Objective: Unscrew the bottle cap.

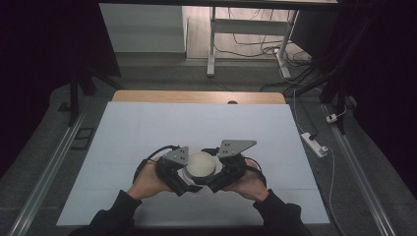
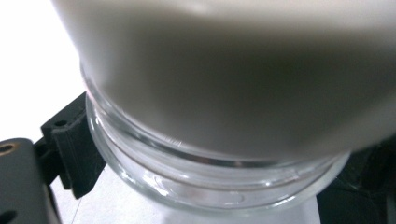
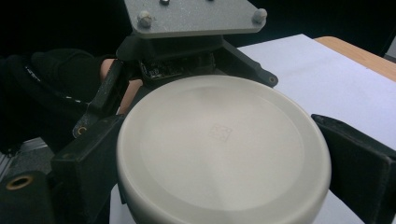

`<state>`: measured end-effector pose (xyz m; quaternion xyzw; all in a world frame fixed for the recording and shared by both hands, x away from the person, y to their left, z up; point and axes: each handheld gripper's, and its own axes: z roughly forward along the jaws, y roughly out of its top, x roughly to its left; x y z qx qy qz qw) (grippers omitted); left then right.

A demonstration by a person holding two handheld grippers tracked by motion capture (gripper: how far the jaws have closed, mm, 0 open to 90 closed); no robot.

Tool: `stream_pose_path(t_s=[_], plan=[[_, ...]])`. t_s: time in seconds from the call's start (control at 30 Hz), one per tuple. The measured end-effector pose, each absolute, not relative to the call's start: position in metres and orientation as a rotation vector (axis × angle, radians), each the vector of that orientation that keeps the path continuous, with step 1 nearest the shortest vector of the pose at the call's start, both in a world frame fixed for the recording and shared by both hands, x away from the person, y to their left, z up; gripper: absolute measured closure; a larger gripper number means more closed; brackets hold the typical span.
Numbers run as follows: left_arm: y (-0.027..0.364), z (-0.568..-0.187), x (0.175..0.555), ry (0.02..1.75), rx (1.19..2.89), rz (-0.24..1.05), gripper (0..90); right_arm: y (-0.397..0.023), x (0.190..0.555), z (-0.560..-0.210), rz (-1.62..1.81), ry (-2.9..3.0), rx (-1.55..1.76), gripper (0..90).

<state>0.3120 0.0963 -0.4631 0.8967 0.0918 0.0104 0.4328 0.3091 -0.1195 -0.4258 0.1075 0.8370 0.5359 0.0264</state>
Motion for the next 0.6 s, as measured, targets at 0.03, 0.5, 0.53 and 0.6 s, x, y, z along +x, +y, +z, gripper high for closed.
stream_pose_path(t_s=[0.03,0.5,0.53,0.6], plan=[[0.097,-0.463,0.313,0.233,2.236,0.030,7.3,-0.120,0.309,-0.426,1.659,2.582,0.339,7.3],[0.107,-0.469,0.322,0.335,2.228,0.076,7.3,-0.126,0.308,-0.424,1.648,2.555,0.361,7.3],[0.107,-0.469,0.322,0.335,2.228,0.076,7.4,-0.127,0.307,-0.423,1.647,2.554,0.360,7.3],[0.108,-0.470,0.324,0.356,2.221,0.088,7.4,-0.127,0.307,-0.423,1.646,2.551,0.360,7.3]])
